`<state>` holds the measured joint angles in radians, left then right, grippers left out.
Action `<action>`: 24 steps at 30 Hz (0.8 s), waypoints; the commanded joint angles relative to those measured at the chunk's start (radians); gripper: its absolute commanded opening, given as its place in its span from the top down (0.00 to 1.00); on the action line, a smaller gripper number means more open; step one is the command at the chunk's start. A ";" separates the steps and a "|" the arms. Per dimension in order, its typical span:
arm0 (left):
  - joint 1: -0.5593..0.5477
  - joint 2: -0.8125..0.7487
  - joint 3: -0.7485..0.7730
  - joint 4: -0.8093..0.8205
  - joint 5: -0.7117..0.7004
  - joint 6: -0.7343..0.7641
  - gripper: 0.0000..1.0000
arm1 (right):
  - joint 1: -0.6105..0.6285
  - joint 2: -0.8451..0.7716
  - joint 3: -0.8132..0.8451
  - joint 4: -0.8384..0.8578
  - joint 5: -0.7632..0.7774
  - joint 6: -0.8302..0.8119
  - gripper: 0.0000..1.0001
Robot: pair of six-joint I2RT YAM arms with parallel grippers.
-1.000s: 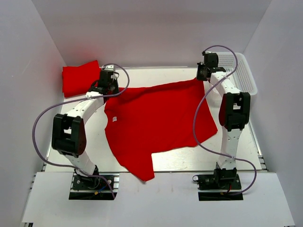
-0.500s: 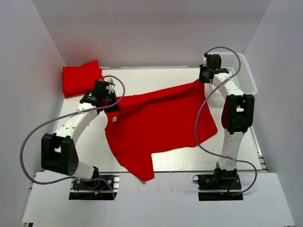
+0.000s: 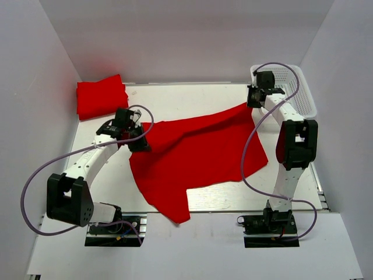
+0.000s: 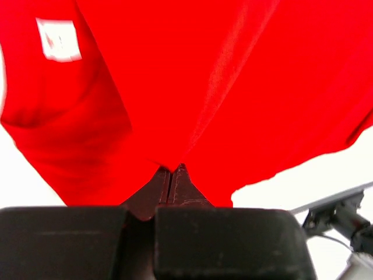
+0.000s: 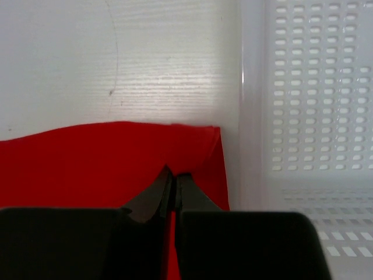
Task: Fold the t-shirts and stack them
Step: Fold the flattened tshirt in 1/3 of the way
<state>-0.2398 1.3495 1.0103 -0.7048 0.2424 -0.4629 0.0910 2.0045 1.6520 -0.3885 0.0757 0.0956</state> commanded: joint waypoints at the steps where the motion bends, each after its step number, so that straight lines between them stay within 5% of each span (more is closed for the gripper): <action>1: -0.015 -0.041 -0.036 -0.013 0.057 -0.016 1.00 | -0.010 -0.058 -0.037 -0.004 0.010 -0.011 1.00; 13: -0.042 0.013 -0.156 0.041 0.112 -0.006 0.99 | -0.007 -0.056 -0.159 0.014 0.050 0.027 0.97; 15: -0.042 0.025 -0.142 0.021 0.101 0.006 0.85 | -0.007 -0.056 -0.170 0.019 0.062 0.036 0.87; 16: -0.052 0.034 -0.133 0.021 0.101 0.018 0.66 | -0.007 -0.055 -0.170 0.016 0.061 0.039 0.80; 22: -0.061 0.054 -0.059 -0.051 0.110 0.069 0.36 | -0.007 -0.064 -0.169 0.008 0.044 0.036 0.67; 24: -0.061 0.054 -0.027 -0.070 0.080 0.079 0.19 | -0.004 -0.072 -0.175 0.020 0.029 0.039 0.54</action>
<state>-0.2935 1.4147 0.9146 -0.7414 0.3458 -0.4152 0.0872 1.9984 1.4769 -0.3931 0.1089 0.1322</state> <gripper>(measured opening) 0.769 0.430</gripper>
